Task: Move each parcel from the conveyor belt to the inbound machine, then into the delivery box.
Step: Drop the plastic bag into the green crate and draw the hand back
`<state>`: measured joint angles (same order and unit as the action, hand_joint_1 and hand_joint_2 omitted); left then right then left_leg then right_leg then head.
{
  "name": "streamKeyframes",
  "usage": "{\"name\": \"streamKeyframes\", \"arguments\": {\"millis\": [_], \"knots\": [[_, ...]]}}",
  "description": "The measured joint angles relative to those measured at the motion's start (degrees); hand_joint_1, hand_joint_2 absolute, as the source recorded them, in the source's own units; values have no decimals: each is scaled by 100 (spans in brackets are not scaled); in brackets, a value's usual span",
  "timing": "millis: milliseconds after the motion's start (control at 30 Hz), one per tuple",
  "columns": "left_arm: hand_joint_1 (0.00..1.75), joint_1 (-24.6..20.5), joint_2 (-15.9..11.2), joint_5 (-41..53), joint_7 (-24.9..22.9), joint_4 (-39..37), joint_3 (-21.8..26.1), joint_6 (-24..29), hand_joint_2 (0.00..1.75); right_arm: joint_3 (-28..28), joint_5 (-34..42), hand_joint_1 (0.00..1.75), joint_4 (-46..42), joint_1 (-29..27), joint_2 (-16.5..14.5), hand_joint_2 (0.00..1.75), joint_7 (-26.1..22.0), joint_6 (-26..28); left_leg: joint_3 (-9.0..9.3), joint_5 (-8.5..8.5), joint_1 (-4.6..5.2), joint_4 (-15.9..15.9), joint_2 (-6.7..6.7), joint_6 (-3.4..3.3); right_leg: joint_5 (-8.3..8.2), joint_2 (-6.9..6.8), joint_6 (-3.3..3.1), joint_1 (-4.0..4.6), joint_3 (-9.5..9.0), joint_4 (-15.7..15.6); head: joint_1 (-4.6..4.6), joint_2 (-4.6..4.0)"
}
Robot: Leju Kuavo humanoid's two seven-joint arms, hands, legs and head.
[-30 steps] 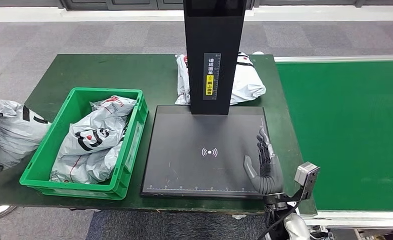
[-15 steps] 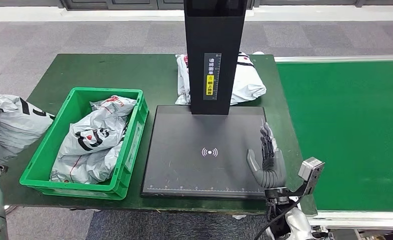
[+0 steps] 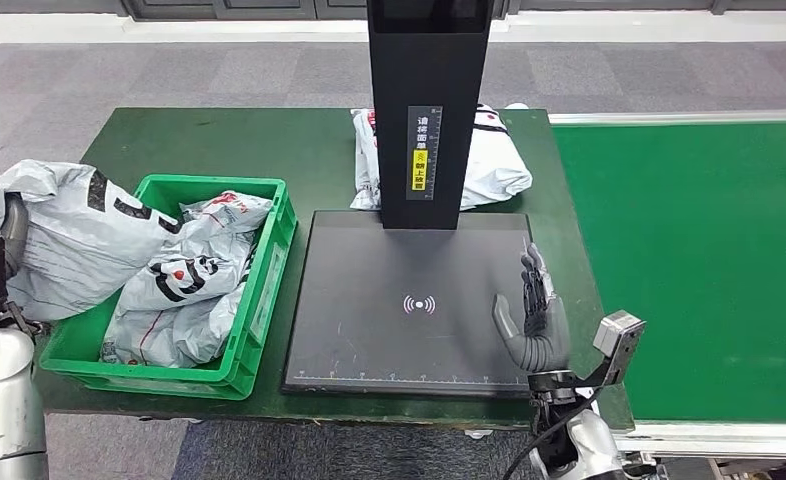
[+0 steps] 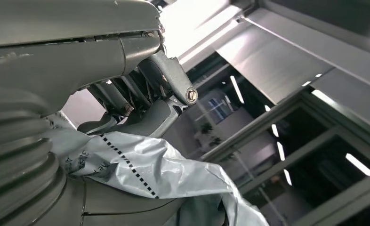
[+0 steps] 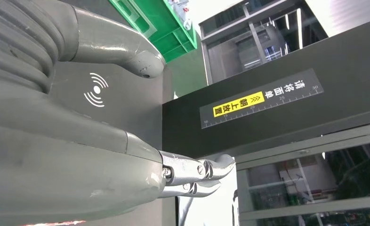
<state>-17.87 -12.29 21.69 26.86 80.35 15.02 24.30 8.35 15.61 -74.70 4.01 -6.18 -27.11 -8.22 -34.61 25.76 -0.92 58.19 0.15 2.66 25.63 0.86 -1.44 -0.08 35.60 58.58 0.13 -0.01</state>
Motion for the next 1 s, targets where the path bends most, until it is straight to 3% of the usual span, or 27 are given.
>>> {"name": "streamKeyframes", "arguments": {"millis": [533,767,967,1000], "knots": [[175,33,79,-80,219,567,-516,-17,175,0,168,0,301,106,-7,175,-125,-18,1,-1,0,1,-7,0,1,-3,2,0,1,0,1,1],[175,-231,78,-69,-482,501,-1342,-438,175,0,209,0,438,93,-71,175,-243,-91,0,-1,1,2,-9,0,1,-7,3,-1,-3,0,1,0],[175,-324,70,-79,-505,331,-1629,-470,175,0,205,0,476,87,-81,175,-272,-103,1,-1,1,2,-6,0,2,-4,4,-1,-2,0,1,0],[175,-327,68,-80,-505,312,-1649,-470,131,0,205,0,477,87,-81,175,-274,-103,1,0,1,2,-7,0,2,-4,4,-1,-1,0,0,-1]]}}
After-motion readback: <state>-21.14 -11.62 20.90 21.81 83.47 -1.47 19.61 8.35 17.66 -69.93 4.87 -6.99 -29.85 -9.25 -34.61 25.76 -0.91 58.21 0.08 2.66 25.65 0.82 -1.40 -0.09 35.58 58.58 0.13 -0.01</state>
